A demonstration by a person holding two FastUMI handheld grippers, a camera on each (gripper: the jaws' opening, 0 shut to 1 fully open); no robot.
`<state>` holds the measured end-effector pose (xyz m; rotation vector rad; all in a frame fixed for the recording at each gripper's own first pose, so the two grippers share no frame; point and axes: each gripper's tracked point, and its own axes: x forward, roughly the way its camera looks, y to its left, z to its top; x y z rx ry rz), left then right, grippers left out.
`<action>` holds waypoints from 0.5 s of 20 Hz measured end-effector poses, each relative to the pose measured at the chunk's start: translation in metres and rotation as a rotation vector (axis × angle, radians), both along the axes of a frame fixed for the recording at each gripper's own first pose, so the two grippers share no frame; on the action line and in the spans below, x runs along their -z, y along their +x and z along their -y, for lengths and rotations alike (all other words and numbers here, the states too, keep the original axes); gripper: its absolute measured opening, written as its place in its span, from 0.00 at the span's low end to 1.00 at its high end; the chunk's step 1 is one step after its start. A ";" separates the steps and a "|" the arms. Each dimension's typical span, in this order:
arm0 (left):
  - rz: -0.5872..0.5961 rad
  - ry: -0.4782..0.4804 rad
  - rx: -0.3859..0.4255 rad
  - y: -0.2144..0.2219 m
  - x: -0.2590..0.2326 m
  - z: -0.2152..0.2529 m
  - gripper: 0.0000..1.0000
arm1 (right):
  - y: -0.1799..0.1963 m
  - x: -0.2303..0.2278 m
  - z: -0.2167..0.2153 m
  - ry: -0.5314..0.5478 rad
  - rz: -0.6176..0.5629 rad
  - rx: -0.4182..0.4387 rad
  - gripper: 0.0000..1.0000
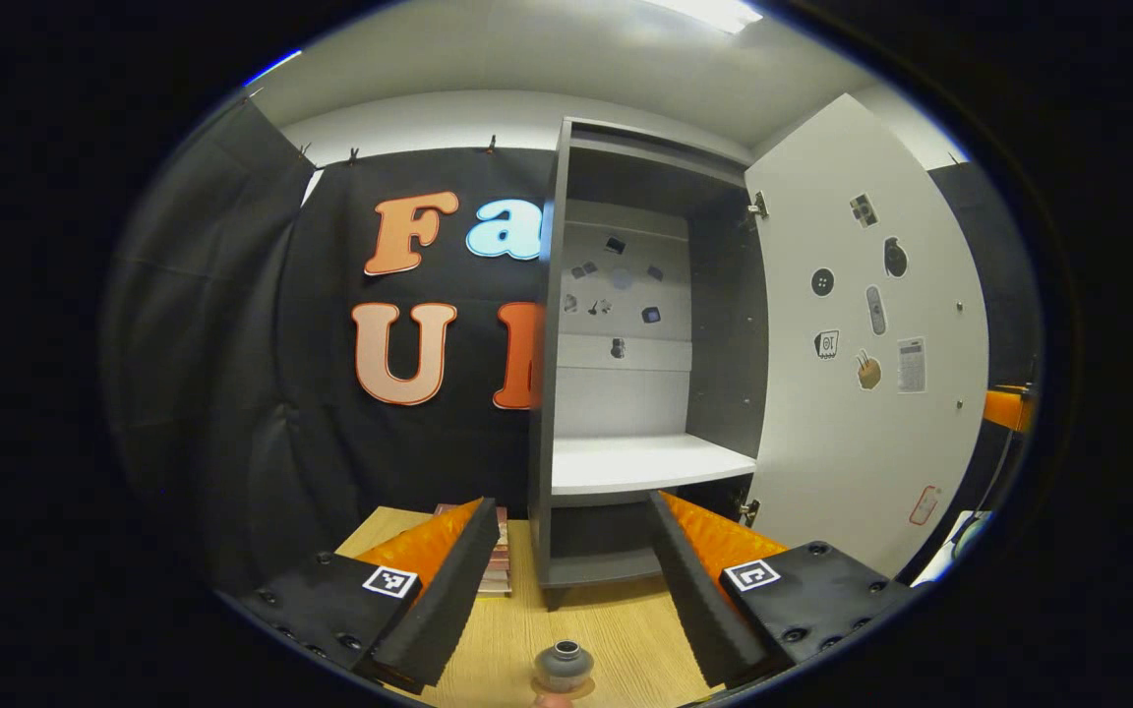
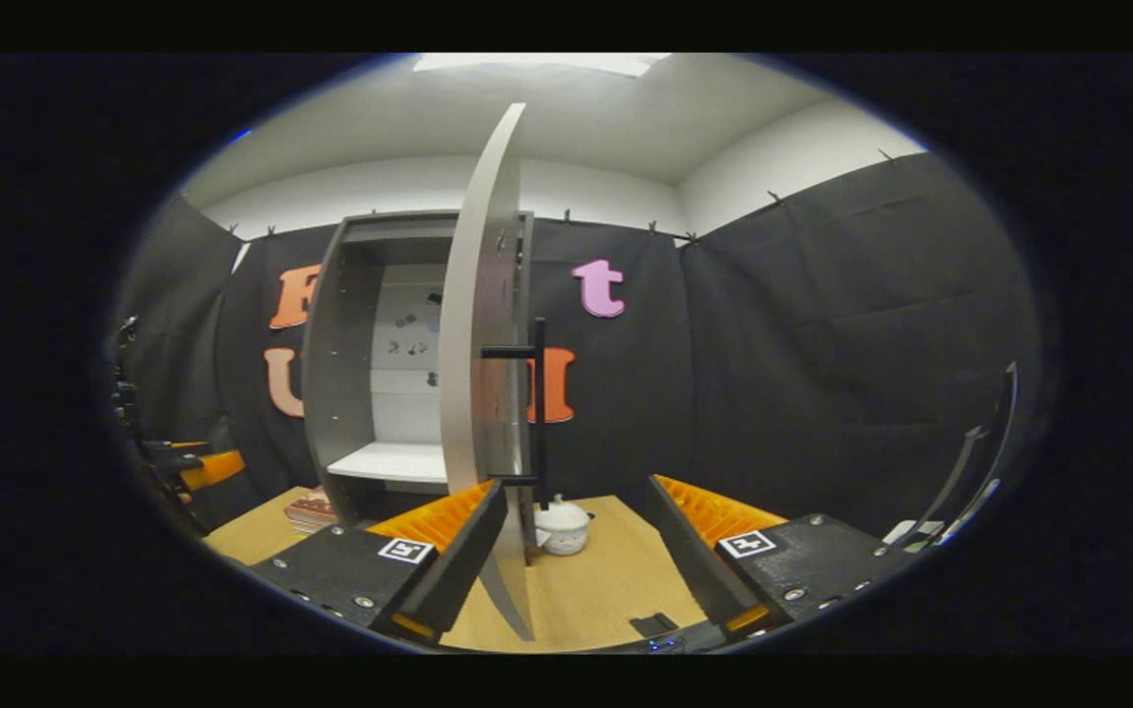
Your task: Open the cabinet door with the right hand, grasp the bottle in the cabinet with the left hand and place it on the coaster, then close the cabinet door with the right hand.
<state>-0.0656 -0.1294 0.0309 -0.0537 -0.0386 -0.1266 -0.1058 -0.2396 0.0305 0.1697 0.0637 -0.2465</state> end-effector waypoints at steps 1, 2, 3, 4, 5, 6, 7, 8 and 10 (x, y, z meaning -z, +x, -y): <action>-0.001 0.000 -0.006 0.002 0.001 -0.003 0.98 | 0.005 -0.001 -0.012 0.012 0.008 -0.038 0.90; -0.002 0.001 -0.012 0.003 0.002 -0.005 0.98 | 0.010 -0.002 -0.025 0.023 0.014 -0.075 0.90; 0.000 -0.001 -0.019 0.003 0.002 -0.008 0.98 | 0.016 -0.003 -0.037 0.027 0.019 -0.109 0.90; 0.002 -0.002 -0.023 0.003 0.002 -0.011 0.97 | 0.022 -0.004 -0.049 0.026 0.024 -0.147 0.90; 0.003 -0.005 -0.032 0.004 0.002 -0.016 0.97 | 0.028 -0.006 -0.061 0.027 0.027 -0.183 0.90; 0.002 -0.007 -0.036 0.004 0.004 -0.020 0.98 | 0.034 -0.007 -0.070 0.029 0.026 -0.209 0.90; -0.001 -0.007 -0.043 0.005 0.005 -0.024 0.98 | 0.042 -0.008 -0.077 0.029 0.026 -0.229 0.90; -0.002 -0.005 -0.054 0.006 0.005 -0.030 0.98 | 0.051 -0.010 -0.085 0.026 0.027 -0.250 0.90; 0.001 -0.001 -0.080 0.006 0.006 -0.044 0.98 | 0.069 -0.012 -0.098 0.023 0.028 -0.272 0.90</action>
